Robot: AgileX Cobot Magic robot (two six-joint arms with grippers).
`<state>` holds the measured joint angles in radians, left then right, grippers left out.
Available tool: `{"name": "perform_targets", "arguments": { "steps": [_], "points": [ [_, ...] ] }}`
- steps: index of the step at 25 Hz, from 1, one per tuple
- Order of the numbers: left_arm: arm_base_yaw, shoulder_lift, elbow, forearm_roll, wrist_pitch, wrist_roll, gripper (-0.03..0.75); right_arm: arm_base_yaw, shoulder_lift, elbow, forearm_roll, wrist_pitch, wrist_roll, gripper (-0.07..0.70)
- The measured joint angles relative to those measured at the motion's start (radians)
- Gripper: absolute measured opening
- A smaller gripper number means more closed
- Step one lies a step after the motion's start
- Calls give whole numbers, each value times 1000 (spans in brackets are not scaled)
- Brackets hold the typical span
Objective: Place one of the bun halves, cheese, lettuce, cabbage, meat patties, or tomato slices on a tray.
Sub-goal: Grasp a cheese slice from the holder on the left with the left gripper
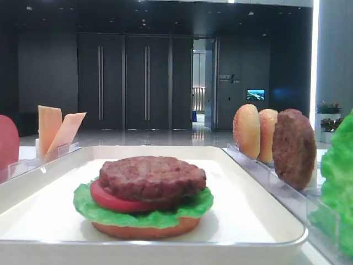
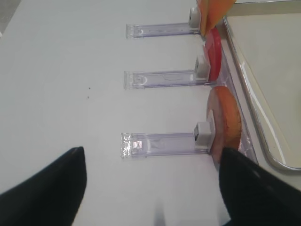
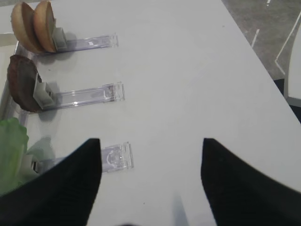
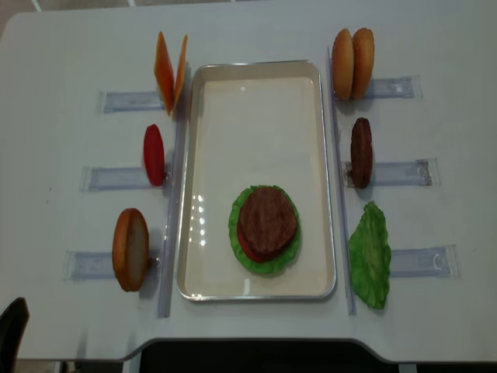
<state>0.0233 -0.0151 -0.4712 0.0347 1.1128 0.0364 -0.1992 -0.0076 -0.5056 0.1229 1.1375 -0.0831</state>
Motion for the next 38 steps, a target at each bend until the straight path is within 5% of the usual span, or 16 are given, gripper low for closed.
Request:
{"name": "perform_targets", "arguments": {
  "steps": [23,30,38],
  "points": [
    [0,5,-4,-13,3,0,688,0,0,0,0,0,0,437],
    [0,269,-134,-16,53,0,688,0,0,0,0,0,0,437],
    [0,615,-257,13,40,-36,688,0,0,0,0,0,0,437]
  ]
}}
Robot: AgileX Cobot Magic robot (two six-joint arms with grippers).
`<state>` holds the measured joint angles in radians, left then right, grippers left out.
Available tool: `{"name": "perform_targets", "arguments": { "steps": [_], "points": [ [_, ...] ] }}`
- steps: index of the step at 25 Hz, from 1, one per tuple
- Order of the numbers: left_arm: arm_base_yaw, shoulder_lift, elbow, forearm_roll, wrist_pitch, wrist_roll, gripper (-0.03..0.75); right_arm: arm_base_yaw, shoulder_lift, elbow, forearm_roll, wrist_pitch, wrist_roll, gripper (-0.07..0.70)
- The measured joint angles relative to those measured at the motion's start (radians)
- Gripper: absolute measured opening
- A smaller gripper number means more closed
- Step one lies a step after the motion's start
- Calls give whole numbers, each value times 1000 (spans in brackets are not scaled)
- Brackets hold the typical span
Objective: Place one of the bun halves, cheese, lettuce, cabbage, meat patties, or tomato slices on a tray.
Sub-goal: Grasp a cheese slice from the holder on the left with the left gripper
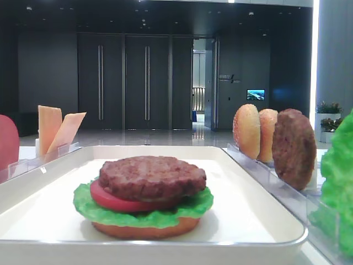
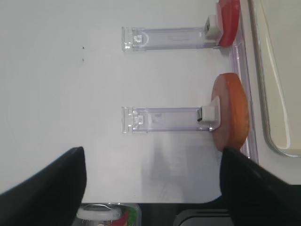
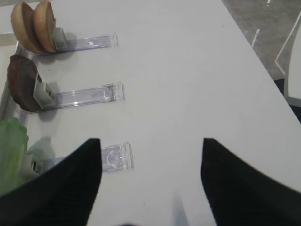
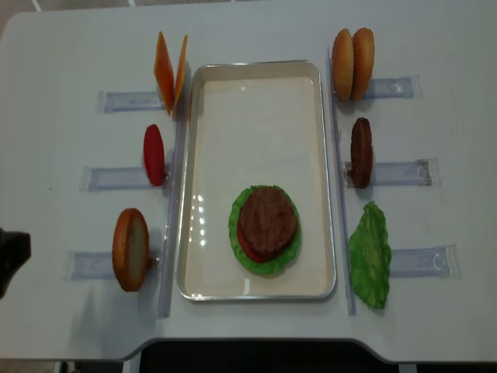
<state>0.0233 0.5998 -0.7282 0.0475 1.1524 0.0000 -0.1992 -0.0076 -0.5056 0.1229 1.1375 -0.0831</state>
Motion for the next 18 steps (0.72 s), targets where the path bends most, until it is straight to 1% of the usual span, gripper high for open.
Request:
{"name": "perform_targets", "arguments": {
  "steps": [4,11,14,18],
  "points": [
    [0,163,-58,3,-29,-6,688,0,0,0,0,0,0,437],
    [0,443,-151,5,-51,-25,688,0,0,0,0,0,0,435],
    [0,544,-220,5,-71,-25,688,0,0,0,0,0,0,435],
    [0,678,-344,4,-73,-20,688,0,0,0,0,0,0,435]
  ]
}}
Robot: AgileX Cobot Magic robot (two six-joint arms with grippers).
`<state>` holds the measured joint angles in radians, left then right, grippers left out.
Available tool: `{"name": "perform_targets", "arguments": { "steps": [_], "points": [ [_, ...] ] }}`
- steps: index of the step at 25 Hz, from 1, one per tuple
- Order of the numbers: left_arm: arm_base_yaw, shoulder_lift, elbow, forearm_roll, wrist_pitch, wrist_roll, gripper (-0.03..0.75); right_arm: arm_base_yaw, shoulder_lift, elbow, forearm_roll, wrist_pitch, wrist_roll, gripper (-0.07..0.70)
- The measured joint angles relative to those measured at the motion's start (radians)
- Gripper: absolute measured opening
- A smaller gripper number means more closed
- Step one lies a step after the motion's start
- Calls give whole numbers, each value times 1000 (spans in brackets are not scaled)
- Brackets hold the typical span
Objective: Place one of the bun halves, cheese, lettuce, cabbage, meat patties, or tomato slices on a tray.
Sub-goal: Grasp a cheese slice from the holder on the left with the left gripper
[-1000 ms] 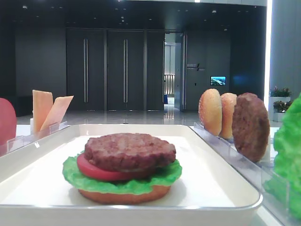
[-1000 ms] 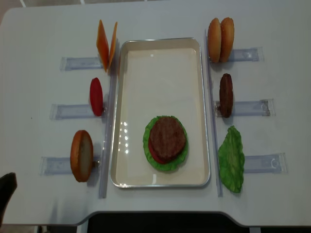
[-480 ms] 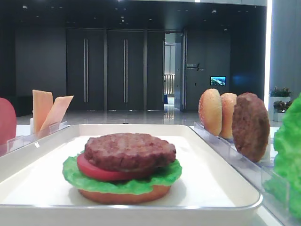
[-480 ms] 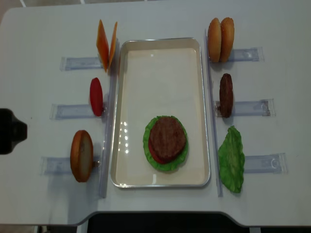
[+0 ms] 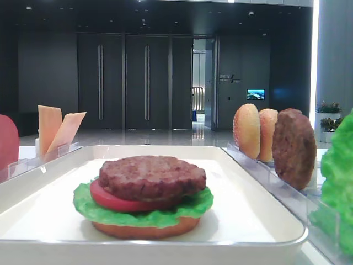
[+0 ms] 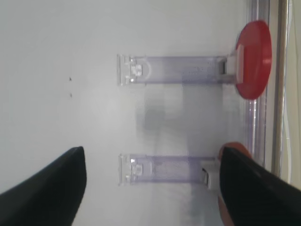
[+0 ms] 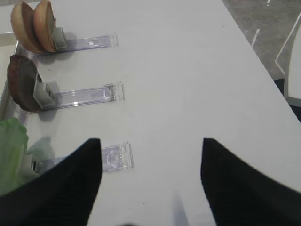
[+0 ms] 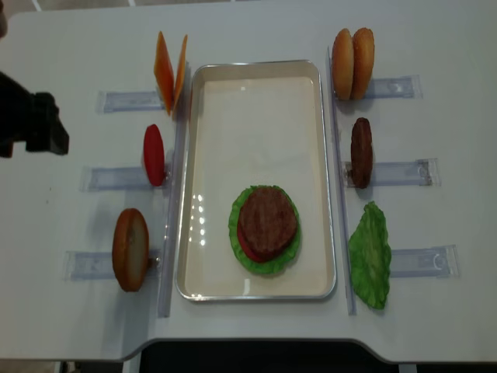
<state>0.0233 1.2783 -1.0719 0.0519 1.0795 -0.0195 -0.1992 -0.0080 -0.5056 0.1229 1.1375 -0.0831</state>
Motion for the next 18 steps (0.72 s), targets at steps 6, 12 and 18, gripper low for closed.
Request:
{"name": "perform_targets", "arguments": {
  "steps": [6,12,18],
  "points": [
    [0,196,-204,-2,8,2,688,0,0,0,0,0,0,434],
    [0,377,-401,-19,41,3,688,0,0,0,0,-1,0,434],
    [-2,553,-583,-65,69,-13,688,0,0,0,0,-1,0,434]
  ]
}}
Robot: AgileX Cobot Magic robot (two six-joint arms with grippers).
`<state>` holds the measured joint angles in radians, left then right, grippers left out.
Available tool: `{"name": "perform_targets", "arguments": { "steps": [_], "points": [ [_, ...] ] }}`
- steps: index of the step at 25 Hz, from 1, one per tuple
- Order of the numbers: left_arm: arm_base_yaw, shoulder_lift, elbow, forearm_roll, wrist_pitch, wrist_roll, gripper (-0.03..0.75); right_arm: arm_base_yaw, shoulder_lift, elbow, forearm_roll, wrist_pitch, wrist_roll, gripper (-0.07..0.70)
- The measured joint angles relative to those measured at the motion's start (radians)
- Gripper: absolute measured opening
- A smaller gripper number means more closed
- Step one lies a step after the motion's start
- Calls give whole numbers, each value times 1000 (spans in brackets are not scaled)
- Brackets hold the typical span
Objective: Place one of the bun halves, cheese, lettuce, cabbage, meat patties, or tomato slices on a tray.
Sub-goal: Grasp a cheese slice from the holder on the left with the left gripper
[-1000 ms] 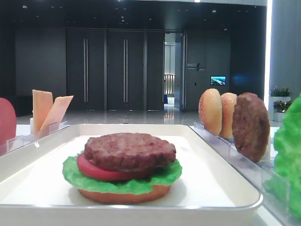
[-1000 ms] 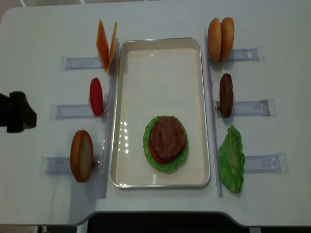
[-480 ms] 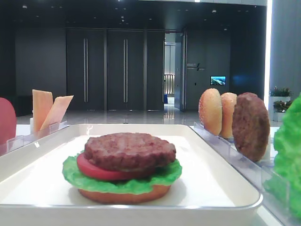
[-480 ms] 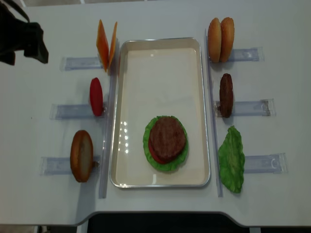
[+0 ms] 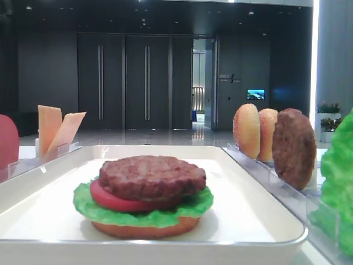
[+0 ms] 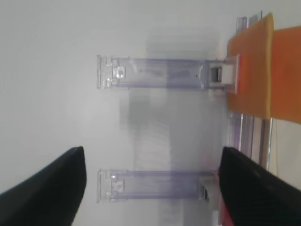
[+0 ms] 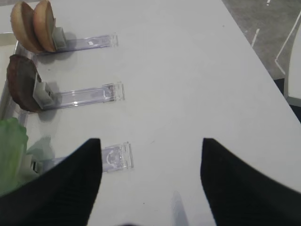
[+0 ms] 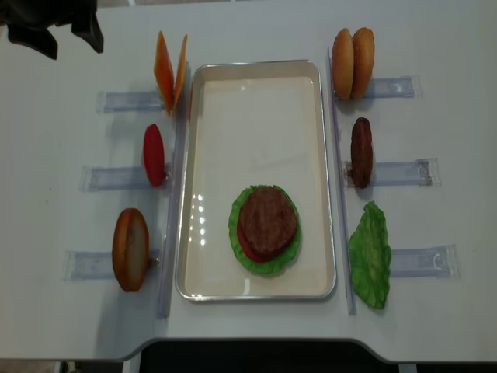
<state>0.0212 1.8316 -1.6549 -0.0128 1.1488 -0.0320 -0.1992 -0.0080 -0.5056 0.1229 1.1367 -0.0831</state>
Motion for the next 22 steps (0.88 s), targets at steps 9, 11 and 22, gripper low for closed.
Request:
{"name": "perform_targets", "arguments": {
  "steps": [9,11,22],
  "points": [
    [-21,199,-212,-30,13,-22,688,0,0,0,0,0,0,434],
    [-31,227,-248,-31,15,-23,688,0,0,0,0,0,0,434],
    [-121,275,-278,-7,11,-117,688,0,0,0,0,0,0,434]
  ]
}}
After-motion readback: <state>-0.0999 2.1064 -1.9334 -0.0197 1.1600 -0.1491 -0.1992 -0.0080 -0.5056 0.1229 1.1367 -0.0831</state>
